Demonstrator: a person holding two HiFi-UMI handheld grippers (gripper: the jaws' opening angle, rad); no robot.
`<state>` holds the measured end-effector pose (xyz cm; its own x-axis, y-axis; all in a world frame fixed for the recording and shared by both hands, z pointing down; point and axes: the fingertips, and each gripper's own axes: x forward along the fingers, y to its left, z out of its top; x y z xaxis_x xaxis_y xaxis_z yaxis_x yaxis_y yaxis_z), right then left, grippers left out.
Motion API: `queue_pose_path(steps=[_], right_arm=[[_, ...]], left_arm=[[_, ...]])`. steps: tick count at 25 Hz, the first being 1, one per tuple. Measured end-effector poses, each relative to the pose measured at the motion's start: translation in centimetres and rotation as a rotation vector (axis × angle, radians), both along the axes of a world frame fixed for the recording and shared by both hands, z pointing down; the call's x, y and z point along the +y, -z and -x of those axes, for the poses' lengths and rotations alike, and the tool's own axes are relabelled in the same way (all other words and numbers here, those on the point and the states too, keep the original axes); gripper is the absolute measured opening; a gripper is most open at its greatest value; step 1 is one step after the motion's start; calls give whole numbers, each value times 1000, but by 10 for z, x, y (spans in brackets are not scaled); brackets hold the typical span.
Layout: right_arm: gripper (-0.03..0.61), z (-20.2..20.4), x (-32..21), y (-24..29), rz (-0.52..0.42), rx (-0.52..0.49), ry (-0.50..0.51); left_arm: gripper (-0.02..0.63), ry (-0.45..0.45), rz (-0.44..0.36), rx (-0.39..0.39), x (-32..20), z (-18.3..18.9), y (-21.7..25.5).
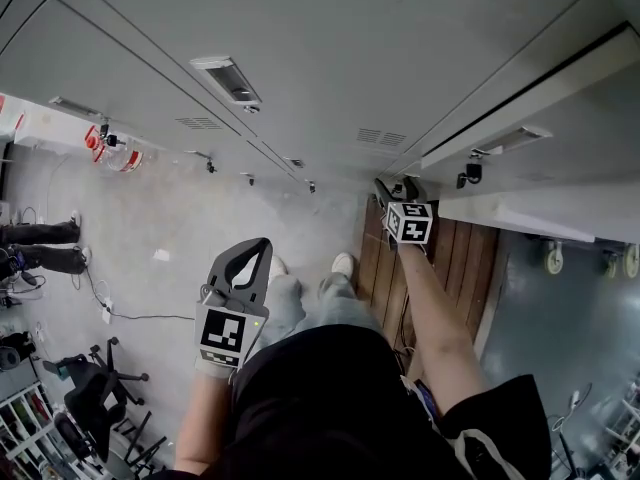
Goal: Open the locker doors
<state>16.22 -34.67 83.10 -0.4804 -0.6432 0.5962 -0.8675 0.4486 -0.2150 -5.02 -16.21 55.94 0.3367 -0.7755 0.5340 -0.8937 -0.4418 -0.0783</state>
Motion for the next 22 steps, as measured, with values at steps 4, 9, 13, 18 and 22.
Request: queue_pose_path(steps=[4,9,13,18,22], right_arm=[[317,-3,6,0,6,7,-2],[287,-10,19,0,15,30,-18],[260,-16,33,-1,18,35,-39],[224,-28,54,-2,25,55,-55],[191,-40,69,-2,34,55,-85]], left_arm=[[17,-8,3,0,3,-3,-2],[17,-19,0,-1,9,-6,-2],[17,-29,3,4,14,-10,-6],[17,-41,-3,16,14,-20,-7],[17,-94,-6,4,15,-34,-9]])
